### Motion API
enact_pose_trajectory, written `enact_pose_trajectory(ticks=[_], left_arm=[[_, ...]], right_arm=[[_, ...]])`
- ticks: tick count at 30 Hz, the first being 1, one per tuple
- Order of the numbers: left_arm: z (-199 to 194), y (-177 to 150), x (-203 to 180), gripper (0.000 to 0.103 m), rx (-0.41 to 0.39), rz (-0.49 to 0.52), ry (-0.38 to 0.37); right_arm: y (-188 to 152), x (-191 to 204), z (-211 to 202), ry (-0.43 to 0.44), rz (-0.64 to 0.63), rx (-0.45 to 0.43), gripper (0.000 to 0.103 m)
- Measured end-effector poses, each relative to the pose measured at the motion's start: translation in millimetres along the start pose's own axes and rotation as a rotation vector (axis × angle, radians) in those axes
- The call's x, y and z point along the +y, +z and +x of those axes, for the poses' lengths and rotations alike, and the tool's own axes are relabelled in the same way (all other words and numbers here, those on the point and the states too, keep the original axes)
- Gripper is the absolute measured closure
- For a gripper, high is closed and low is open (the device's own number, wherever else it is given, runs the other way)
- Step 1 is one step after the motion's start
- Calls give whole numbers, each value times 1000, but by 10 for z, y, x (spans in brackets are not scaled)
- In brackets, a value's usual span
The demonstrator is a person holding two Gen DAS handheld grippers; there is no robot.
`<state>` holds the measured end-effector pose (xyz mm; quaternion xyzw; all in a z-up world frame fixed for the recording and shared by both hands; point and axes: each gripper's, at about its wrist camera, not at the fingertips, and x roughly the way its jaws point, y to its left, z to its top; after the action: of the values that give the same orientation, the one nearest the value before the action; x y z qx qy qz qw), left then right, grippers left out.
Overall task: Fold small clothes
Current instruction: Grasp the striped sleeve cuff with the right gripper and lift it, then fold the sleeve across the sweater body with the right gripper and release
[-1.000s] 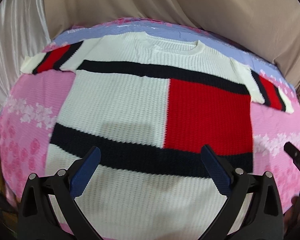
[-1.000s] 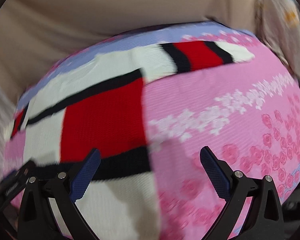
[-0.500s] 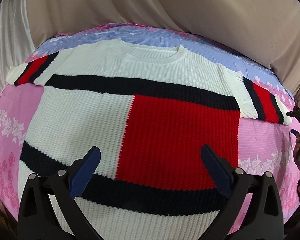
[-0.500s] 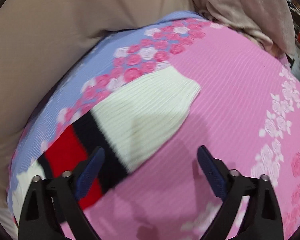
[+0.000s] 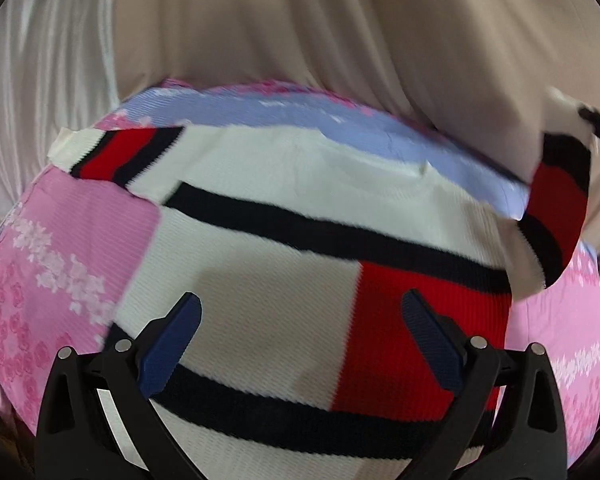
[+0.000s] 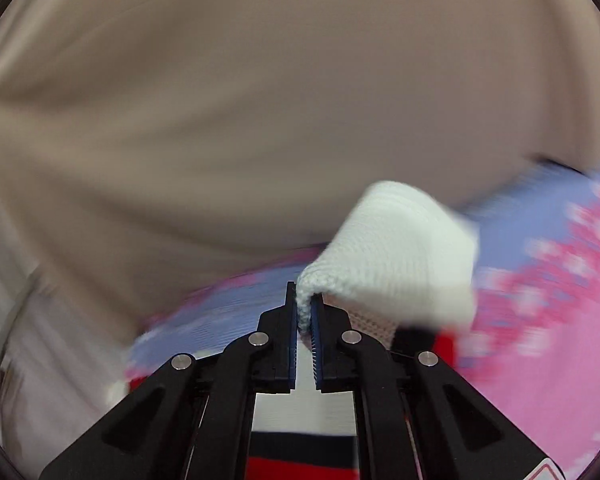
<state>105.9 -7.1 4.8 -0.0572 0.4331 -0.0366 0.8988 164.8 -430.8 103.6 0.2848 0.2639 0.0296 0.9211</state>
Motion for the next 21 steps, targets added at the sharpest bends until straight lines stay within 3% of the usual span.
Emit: enact_pose_trajectory(ticks=[3,4,5,8,11,13,16,18,21], left_arm=[[-44,183,312,5,-39,-65,-2],[-19,248,424,5,-43,-89,-2],[32,312,530,5,-43,-113,0],[250,471,769,5,-19,-184,-31],[654,626,920,5,24,-263,-77],[945,696,951,5,64,-309,-96],[1346,770,974,5,115,-416,-152],[1550,781,970,7,145,-471,-167],[1743,813,881,35,169,-482,-180]], right_arm=[[-398,1070,504,209,-121,116,89],[-591,1331,696,251,-160,164,77],[-844,1569,905,270,-208,215,66],[-1402,1765,1136,246,-263,287,65],[-1650,1348,984,117,-218,284,55],[-1783,881,768,-42,-167,289,49],[-1920,156,487,-258,-79,326,49],[-1928,-103,413,-389,-100,326,46],[-2015,-264,507,-408,-124,353,42]])
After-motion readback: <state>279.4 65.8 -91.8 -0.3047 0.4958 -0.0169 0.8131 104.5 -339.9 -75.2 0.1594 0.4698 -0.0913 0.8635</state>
